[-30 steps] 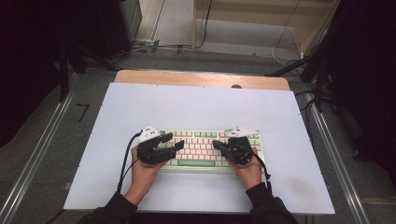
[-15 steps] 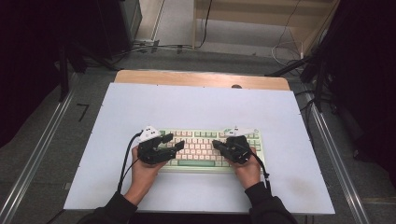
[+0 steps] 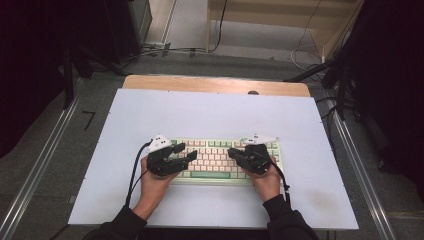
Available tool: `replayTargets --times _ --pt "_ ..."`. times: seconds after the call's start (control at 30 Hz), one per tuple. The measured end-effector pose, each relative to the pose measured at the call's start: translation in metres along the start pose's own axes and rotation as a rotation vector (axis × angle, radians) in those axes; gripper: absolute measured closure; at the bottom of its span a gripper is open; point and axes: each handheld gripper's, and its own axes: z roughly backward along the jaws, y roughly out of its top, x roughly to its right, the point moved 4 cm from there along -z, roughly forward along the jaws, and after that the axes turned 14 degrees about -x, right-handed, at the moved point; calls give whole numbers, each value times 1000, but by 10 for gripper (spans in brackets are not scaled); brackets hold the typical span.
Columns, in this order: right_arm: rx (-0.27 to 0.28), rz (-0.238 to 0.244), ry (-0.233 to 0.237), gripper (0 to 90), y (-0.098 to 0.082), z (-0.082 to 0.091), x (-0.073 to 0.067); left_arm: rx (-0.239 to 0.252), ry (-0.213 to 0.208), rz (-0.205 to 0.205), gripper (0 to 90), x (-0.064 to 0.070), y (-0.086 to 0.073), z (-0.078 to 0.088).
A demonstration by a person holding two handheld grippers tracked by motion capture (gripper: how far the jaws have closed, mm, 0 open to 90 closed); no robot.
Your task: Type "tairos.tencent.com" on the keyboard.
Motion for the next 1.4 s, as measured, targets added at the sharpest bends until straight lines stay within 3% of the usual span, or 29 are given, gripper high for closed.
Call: replayTargets --times 0.1,0.27,0.67,0.8,1.0,1.07,1.4 --pt "54 -16 33 545 2 15 0 -1 1 0 418 0 0 0" --pt "95 -48 45 371 1 29 4 -1 2 0 418 0 0 0" --pt "86 -50 45 343 -3 31 4 0 1 0 417 0 0 0" --pt "85 -45 44 411 -4 32 3 -2 3 -1 417 1 0 0" --pt "84 -13 55 782 -6 32 -3 -3 2 -3 416 0 0 -1" --pt "76 5 60 868 -7 30 -6 -3 4 -2 415 1 0 -1" --pt "27 54 69 875 -9 17 -19 0 3 0 412 1 0 0"
